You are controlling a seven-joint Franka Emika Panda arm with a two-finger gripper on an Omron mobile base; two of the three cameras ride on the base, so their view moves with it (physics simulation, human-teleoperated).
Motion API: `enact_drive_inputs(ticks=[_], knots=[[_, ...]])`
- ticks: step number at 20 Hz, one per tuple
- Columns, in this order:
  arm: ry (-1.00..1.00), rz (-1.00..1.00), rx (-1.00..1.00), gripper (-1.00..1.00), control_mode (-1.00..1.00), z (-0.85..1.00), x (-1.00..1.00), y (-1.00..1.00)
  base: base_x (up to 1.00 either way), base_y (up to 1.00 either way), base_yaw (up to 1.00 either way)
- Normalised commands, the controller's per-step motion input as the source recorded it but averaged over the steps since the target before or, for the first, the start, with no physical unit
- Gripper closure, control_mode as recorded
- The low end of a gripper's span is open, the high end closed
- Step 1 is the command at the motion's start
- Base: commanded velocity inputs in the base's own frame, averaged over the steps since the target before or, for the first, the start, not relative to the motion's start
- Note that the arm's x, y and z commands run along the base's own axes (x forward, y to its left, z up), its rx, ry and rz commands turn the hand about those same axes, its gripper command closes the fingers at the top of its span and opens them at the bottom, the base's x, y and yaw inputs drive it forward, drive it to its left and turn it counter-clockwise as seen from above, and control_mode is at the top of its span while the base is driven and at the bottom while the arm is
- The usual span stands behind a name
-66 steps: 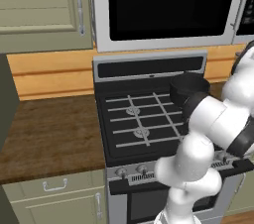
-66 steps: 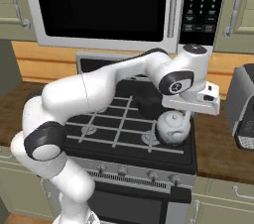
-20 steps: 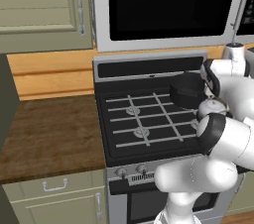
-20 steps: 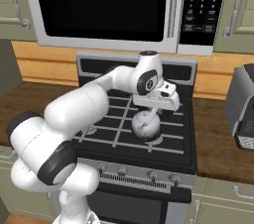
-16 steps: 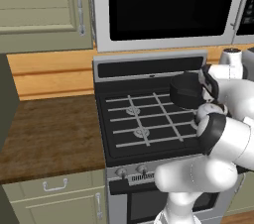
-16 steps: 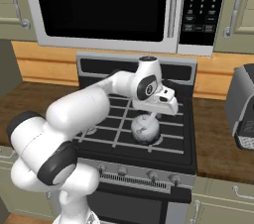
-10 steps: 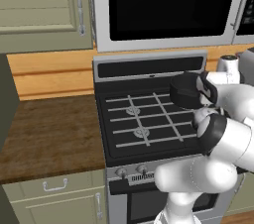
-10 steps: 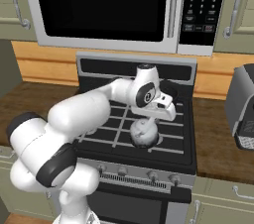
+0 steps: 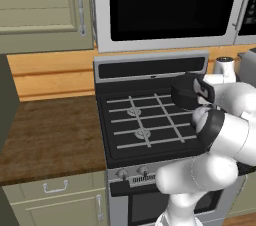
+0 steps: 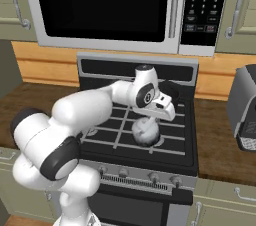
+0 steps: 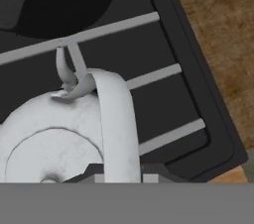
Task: Pick the kettle from the counter and place it on a stove burner. Then turn the burner on.
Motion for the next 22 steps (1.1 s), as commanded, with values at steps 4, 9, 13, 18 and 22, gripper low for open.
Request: enact_drive_inputs(ticks=[4,9,13,18,22], knots=[[0.0,-0.05,0.0,1.0,-1.0,0.0,0.23,-0.01,0.0,0.0,0.0],[0.0,-0.06,0.0,1.0,-1.0,0.0,0.03,-0.05,0.0,0.0,0.0],[-0.01,-0.07,0.0,1.0,-1.0,-0.02,0.04,-0.17,0.0,0.0,0.0],[-0.01,-0.06,0.0,1.0,-1.0,-0.01,0.1,-0.12,0.0,0.0,0.0],[0.0,-0.04,0.0,1.0,-1.0,-0.34,0.09,0.0,0.0,0.0,0.0]])
